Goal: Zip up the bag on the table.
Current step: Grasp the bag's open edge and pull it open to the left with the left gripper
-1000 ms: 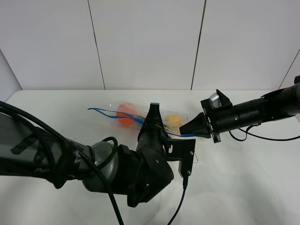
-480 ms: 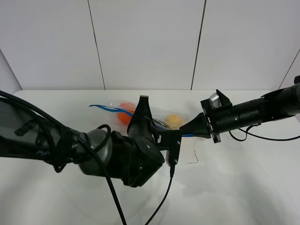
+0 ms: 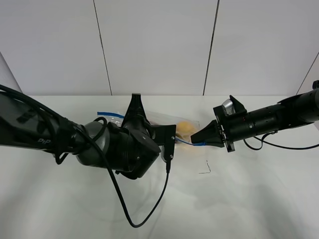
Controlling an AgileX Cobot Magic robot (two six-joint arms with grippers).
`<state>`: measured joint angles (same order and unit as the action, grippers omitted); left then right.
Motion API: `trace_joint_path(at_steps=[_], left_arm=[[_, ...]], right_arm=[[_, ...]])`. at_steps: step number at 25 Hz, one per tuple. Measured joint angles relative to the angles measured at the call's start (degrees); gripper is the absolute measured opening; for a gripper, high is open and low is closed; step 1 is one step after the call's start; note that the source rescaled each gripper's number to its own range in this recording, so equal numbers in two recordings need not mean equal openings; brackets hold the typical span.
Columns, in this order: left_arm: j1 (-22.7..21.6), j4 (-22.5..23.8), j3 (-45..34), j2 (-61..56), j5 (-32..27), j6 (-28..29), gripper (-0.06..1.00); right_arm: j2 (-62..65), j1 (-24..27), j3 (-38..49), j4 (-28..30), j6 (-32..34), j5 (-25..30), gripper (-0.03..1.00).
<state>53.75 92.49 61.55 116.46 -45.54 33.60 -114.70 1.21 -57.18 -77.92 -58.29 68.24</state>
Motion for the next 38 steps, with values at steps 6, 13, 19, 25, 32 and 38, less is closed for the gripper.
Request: trace_joint_path(at_steps=[6,13,19,25,32,38], left_arm=[[-3.3,-0.6,0.0,0.0,0.7,0.0,0.00],[-7.0,-0.6,0.0,0.0,2.7,0.0,0.00],[-9.6,-0.6,0.0,0.0,3.1,0.0,0.00],[-12.0,-0.6,0.0,0.0,3.4,0.0,0.00],[-13.4,-0.6,0.0,0.0,3.7,0.0,0.00],[-14.5,-0.6,0.0,0.0,4.3,-0.1,0.00]], right_arm=[[0.0,0.0,0.0,0.0,0.0,0.0,0.00],[0.0,0.0,0.0,-0.1,0.0,0.0,0.00],[0.0,0.0,0.0,-0.1,0.0,0.0,0.00],[0.0,0.0,0.0,0.2,0.0,0.0,0.00],[0.0,0.0,0.0,0.3,0.0,0.0,0.00],[0.0,0.0,0.0,0.8,0.0,0.0,0.00]])
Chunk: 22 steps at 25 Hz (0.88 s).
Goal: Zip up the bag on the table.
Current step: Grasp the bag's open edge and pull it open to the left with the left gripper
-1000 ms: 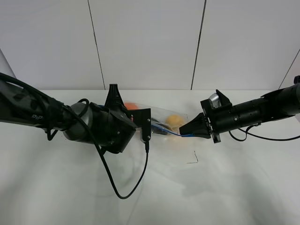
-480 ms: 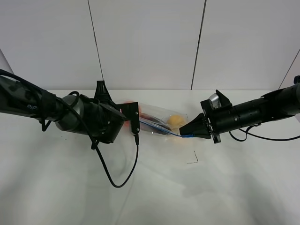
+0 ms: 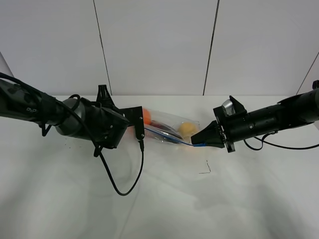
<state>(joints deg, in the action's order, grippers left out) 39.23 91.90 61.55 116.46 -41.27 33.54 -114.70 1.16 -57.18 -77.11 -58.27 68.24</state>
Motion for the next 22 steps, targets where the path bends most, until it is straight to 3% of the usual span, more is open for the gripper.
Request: trace_joint_path(at_steps=[14,16,20,22], left_arm=[[-1.4,0.1,0.0,0.0,1.7,0.0,0.03],[-1.6,-0.2,0.0,0.0,1.0,0.0,0.12],[-2.2,-0.2,0.0,0.0,0.4,0.7,0.54],[-2.2,0.0,0.0,0.0,0.3,1.7,0.68]], right_arm=[[0.0,0.0,0.0,-0.4,0.0,0.0,0.00],[0.0,0.0,0.0,0.5,0.0,0.1,0.00],[0.0,0.0,0.0,1.3,0.0,0.1,0.00],[0.0,0.0,0.0,1.5,0.0,0.1,0.00]])
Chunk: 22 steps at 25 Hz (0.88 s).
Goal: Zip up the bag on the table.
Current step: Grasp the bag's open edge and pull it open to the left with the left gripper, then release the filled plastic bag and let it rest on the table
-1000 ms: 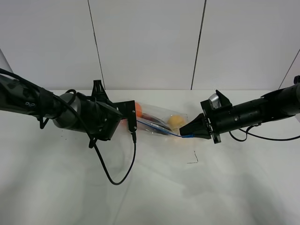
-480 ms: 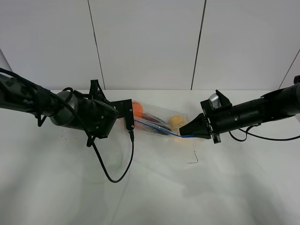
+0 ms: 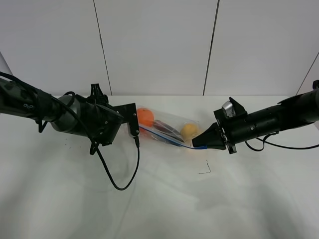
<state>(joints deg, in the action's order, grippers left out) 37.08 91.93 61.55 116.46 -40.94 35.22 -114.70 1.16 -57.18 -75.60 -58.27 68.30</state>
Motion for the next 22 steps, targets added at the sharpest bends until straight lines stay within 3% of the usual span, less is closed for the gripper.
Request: trace_joint_path(at_steps=[3,12,17,22], left_arm=[[0.0,1.0,0.0,0.0,-0.6,1.9,0.77],[0.0,1.2,0.0,0.0,-3.3,4.5,0.80],[0.1,-1.7,1.9,0.0,-5.6,5.6,0.95],[0.4,-4.3,4.7,0.0,-10.0,5.5,1.00]], right_arm=[[0.0,0.0,0.0,0.0,0.0,0.0,0.00],[0.0,0.0,0.0,0.1,0.0,0.0,0.00],[0.0,0.0,0.0,0.1,0.0,0.0,0.00],[0.0,0.0,0.0,0.1,0.0,0.0,0.00]])
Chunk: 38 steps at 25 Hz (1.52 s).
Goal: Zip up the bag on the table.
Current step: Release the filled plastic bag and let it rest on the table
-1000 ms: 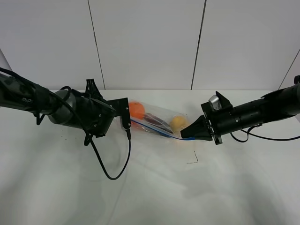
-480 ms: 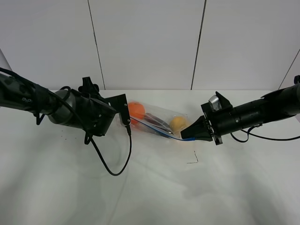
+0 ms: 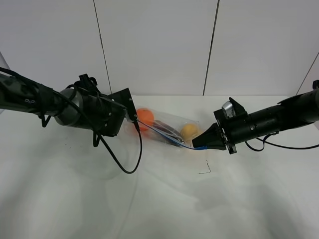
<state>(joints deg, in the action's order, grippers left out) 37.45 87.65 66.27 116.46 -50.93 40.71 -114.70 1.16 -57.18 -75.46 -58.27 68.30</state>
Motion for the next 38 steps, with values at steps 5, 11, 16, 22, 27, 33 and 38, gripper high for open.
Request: trace_joint_path(at_steps=[5,11,16,22,27,33,38], left_arm=[[0.0,-5.3,1.6,-0.1,-0.7,-4.6,1.00],[0.1,-13.6,1.7,-3.6,0.8,-16.8,1.00],[0.1,-19.7,1.7,-9.8,3.6,-20.7,1.00],[0.2,-25.6,3.2,-17.7,2.9,-22.0,1.00],[-0.4,-35.3,9.8,-22.2,0.0,-25.1,1.00],[-6.4,-52.7,22.8,-24.9,-4.7,-33.0,1.00],[-15.5,-62.1,28.4,-27.0,-9.5,-34.6,1.00]], right_arm=[[0.0,0.0,0.0,0.1,0.0,0.0,0.00],[0.0,0.0,0.0,0.2,0.0,0.1,0.00],[0.0,0.0,0.0,0.2,0.0,0.2,0.00],[0.0,0.0,0.0,0.2,0.0,0.2,0.00],[0.0,0.0,0.0,0.3,0.0,0.2,0.00],[0.0,0.0,0.0,0.3,0.0,0.2,0.00],[0.0,0.0,0.0,0.3,0.0,0.2,0.00]])
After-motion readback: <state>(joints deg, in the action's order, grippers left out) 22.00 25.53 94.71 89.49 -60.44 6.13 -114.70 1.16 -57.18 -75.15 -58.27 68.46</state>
